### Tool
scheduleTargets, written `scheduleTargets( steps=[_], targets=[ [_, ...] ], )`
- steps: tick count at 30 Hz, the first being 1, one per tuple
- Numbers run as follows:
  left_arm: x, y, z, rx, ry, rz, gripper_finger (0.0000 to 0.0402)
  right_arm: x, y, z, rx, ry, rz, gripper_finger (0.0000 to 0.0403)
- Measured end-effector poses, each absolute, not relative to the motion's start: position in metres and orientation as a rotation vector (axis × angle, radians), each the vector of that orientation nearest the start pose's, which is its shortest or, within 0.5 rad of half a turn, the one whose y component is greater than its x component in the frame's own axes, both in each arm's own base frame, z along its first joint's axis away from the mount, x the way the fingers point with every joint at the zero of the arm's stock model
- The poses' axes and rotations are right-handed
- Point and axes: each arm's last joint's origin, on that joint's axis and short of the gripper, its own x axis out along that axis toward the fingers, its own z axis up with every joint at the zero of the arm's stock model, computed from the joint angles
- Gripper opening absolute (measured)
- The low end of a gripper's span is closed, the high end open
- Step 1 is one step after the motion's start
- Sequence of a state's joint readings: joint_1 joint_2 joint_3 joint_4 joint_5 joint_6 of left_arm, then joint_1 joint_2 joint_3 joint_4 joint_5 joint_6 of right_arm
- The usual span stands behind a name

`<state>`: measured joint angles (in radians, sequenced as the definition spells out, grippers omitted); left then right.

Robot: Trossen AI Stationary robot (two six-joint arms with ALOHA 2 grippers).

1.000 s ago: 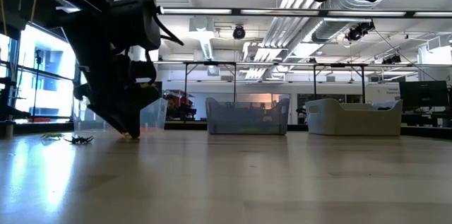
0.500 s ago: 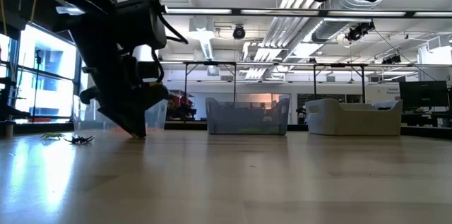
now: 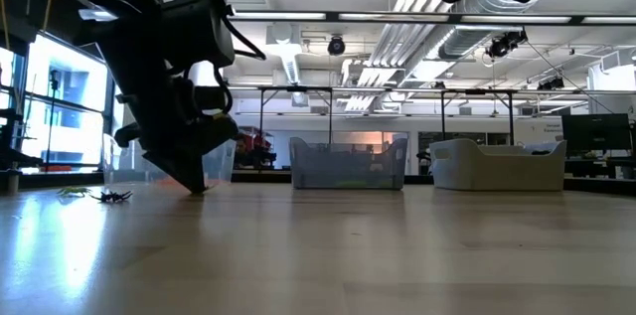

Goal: Sort Halloween decoration
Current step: Put the green spider toy into the black transparent bin

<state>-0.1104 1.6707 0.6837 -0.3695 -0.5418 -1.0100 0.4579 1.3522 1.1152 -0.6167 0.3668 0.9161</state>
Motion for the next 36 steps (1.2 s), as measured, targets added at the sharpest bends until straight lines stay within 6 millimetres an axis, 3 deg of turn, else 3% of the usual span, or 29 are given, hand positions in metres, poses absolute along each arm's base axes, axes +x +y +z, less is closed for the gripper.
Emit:
scheduleTargets(
  steps=[10, 22, 30, 36],
  targets=[
    [0.268, -0.020, 0.129, -0.377, 0.930, 0.910, 0.0000, 0.253, 0.113, 0.291, 0.526, 0.745, -0.271, 0.0171],
    [0.297, -0.019, 0.183, -0.271, 0.780, 0.843, 0.0000, 0.253, 0.113, 0.291, 0.526, 0.745, -0.271, 0.0171],
    [0.338, 0.018, 0.212, -0.190, 0.689, 0.756, 0.0000, 0.253, 0.113, 0.291, 0.526, 0.745, -0.271, 0.0171],
    [0.367, 0.061, 0.210, -0.159, 0.681, 0.727, 0.0000, 0.253, 0.113, 0.290, 0.526, 0.746, -0.272, 0.0171]
  ],
)
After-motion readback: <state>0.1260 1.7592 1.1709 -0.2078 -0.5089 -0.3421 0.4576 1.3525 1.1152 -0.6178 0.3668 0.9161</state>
